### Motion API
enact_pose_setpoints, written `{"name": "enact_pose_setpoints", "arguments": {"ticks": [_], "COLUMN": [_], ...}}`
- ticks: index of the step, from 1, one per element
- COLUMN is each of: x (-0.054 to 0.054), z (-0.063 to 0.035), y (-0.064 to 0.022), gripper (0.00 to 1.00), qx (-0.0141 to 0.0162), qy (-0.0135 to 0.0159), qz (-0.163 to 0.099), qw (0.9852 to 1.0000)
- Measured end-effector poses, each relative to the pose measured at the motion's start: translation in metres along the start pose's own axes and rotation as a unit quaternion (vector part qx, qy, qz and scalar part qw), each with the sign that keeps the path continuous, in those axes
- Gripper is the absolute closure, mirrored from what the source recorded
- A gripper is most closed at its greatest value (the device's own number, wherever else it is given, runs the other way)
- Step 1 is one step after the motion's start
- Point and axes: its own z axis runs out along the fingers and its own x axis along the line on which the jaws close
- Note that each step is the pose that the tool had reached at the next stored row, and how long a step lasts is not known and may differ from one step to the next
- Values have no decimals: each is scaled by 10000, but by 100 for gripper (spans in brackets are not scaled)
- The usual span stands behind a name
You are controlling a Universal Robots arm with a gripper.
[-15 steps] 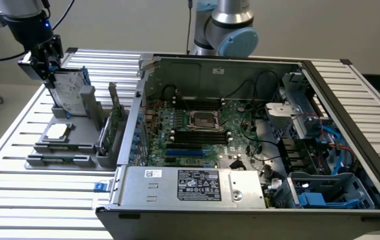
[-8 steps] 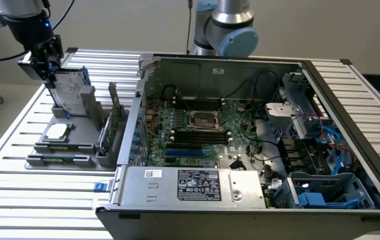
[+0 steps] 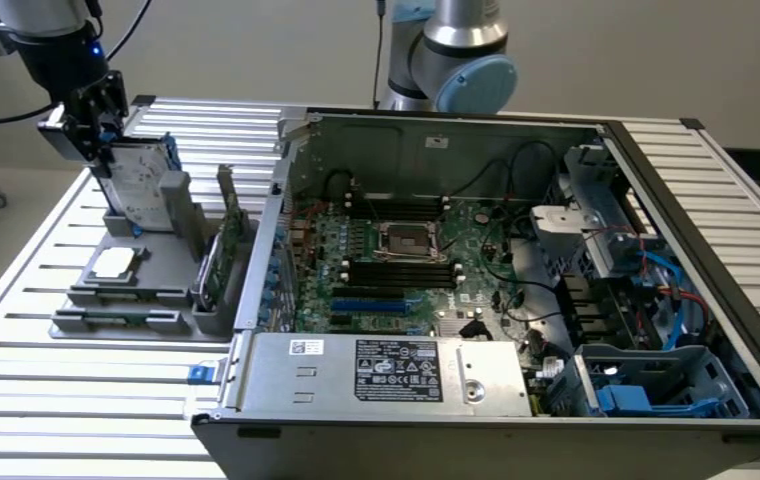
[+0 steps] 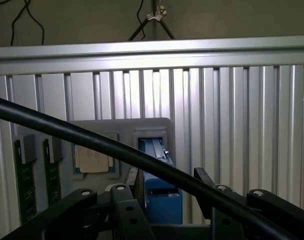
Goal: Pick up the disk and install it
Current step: 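Pick up the disk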
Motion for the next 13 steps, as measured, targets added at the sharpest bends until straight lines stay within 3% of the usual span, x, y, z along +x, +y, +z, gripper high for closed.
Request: {"name": "enact_pose_setpoints", "arguments": {"ticks": [8, 10, 12, 13], "x": [0, 0, -1, -1], "z": [12, 14, 16, 16], "y": [0, 0, 0, 0], "gripper": [44, 53, 53, 59], "qx": [0, 0, 1, 1], "qy": [5, 9, 11, 12], "qz": [1, 1, 1, 1], "qw": [10000, 10000, 10000, 10000]}}
